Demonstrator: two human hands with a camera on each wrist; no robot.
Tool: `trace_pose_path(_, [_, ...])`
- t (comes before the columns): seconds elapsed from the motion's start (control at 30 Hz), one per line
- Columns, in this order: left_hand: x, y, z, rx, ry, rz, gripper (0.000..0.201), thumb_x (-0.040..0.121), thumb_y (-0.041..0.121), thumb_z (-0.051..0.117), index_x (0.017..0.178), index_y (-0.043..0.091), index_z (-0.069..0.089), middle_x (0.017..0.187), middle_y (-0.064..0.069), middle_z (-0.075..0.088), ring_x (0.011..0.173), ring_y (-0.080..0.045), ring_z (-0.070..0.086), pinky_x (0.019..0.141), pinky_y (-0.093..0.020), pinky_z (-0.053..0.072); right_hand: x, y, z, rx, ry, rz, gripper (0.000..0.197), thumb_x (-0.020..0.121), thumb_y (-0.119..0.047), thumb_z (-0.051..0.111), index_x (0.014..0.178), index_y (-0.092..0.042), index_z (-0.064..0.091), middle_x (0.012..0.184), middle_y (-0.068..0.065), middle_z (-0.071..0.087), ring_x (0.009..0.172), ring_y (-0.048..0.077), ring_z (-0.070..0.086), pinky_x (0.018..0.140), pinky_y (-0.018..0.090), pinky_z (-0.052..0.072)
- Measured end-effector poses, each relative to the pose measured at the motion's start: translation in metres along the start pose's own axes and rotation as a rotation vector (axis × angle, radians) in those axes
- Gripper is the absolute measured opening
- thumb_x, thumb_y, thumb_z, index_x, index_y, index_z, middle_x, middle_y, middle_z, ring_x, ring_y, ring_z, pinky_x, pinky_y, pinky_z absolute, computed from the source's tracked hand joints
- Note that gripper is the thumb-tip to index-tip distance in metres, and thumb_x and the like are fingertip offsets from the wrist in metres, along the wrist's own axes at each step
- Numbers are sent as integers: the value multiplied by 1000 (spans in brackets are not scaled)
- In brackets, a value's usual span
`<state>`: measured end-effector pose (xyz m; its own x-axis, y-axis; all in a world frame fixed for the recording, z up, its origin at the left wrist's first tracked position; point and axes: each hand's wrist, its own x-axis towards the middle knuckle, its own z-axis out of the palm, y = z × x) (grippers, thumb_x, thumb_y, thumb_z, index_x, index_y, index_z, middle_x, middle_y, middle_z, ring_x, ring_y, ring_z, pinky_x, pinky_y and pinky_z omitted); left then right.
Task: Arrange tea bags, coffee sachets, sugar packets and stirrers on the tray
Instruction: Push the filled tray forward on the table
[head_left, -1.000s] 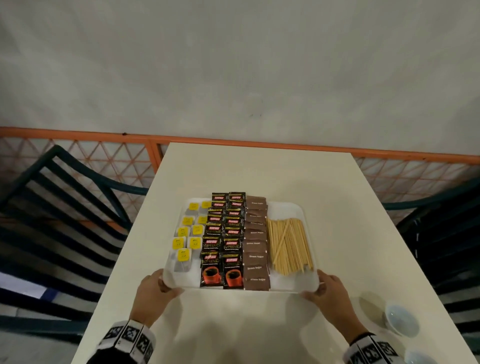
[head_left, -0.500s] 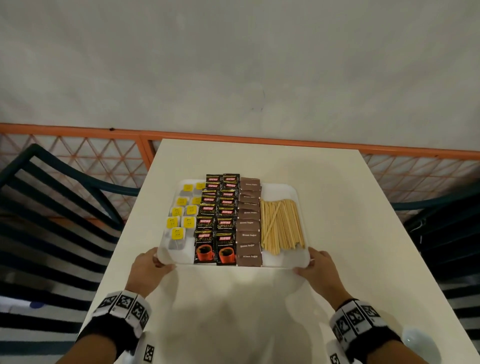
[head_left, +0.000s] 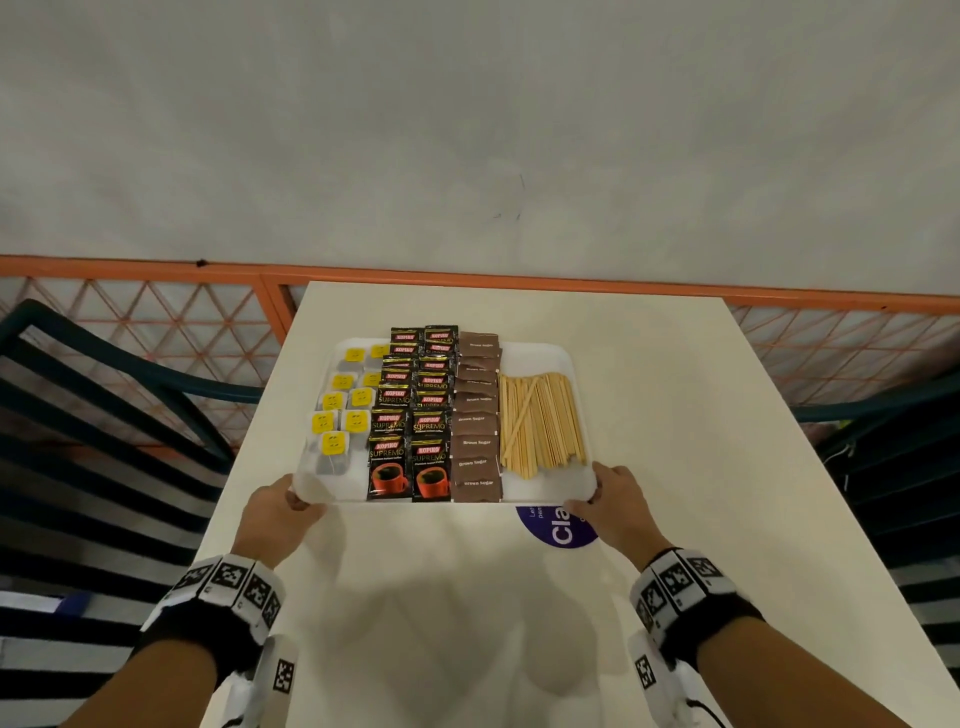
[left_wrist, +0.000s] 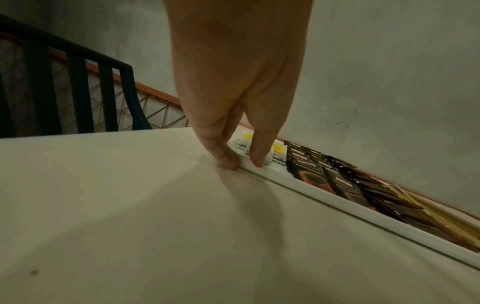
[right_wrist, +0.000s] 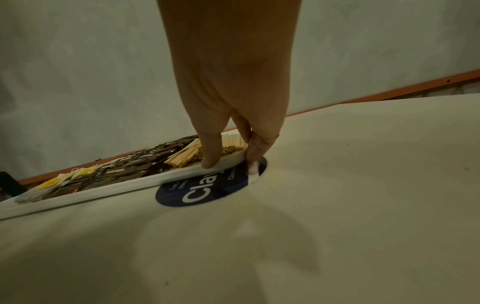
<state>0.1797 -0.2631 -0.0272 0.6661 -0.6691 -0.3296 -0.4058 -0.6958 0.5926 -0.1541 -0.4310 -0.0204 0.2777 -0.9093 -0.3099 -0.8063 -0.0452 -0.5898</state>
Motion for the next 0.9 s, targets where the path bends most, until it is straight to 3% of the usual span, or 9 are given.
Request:
trace_pose_path(0.1, [2, 1, -1, -9, -8, -19, 27, 83, 14, 65, 107, 4, 60, 100, -19, 67, 90, -34, 60, 77, -37, 44, 3, -4, 0, -13, 0, 7, 48, 77, -16, 71, 119, -5, 51, 107, 8, 44, 89, 15, 43, 71, 18, 40])
trace_pose_path(0.2, [2, 4, -2, -6, -14, -46, 27, 84, 13, 63, 109, 4, 60, 103, -20, 66, 90, -34, 59, 80, -39, 45, 4, -5, -1, -14, -5, 22, 48, 77, -16, 72, 119, -5, 51, 106, 8, 43, 91, 16, 44, 76, 23, 41])
trace_pose_path(0.33, [-13, 16, 0, 13, 29, -74, 52, 85, 9, 60, 132, -2, 41, 126, -27, 48, 112, -42, 46, 94, -46, 38, -9, -1, 0, -24, 20, 5, 53, 77, -22, 71, 124, -9, 49, 109, 10, 48, 107, 24, 49, 86, 28, 45])
trace_pose_path(0.4, [-30, 26, 4, 58, 107, -7, 61, 83, 7, 62, 136, -2, 35, 129, -30, 40, 116, -46, 42, 98, -50, 35, -26, 1, 0, -27, 48, -3, 54, 80, -25, 68, 128, -11, 48, 113, 12, 52, 108, 26, 50, 93, 33, 45])
trace_pose_path(0.5, [-61, 44, 23, 71, 138, 207, 56, 78, 4, 66, 131, 0, 46, 123, -28, 43, 112, -44, 45, 97, -50, 37, -66, 8, -2, 7, 89, -26, 50, 83, -24, 66, 129, -13, 49, 114, 8, 52, 105, 23, 53, 93, 30, 45])
trace_pose_path(0.6, [-101, 66, 56, -13, -23, 451, 37, 82, 6, 63, 118, 10, 58, 116, -9, 45, 100, -28, 54, 92, -38, 46, -117, 21, -5, 9, 111, -62, 38, 85, -23, 64, 122, -15, 56, 107, -3, 51, 92, 11, 51, 80, 16, 40])
trace_pose_path(0.7, [-145, 91, 95, -37, -246, 668, 22, 88, 11, 56, 107, 21, 62, 106, 8, 48, 85, -3, 53, 76, -7, 40, -164, 41, -12, 5, 156, -90, 26, 86, -23, 62, 112, -19, 62, 99, -12, 51, 88, 7, 51, 76, 9, 37])
trace_pose_path(0.8, [-186, 115, 132, -60, -461, 803, 19, 90, 15, 53, 104, 26, 61, 102, 13, 52, 87, -1, 54, 73, -3, 38, -202, 67, -25, 15, 244, -53, 19, 86, -21, 63, 104, -20, 66, 96, -14, 52, 88, 5, 52, 76, 6, 35])
trace_pose_path(0.9, [-222, 137, 162, -31, -619, 914, 20, 91, 18, 51, 106, 26, 61, 105, 13, 52, 90, -1, 54, 77, -3, 36, -234, 97, -38, -37, 405, 25, 18, 81, -17, 69, 99, -18, 67, 97, -11, 58, 91, 8, 53, 83, 17, 38])
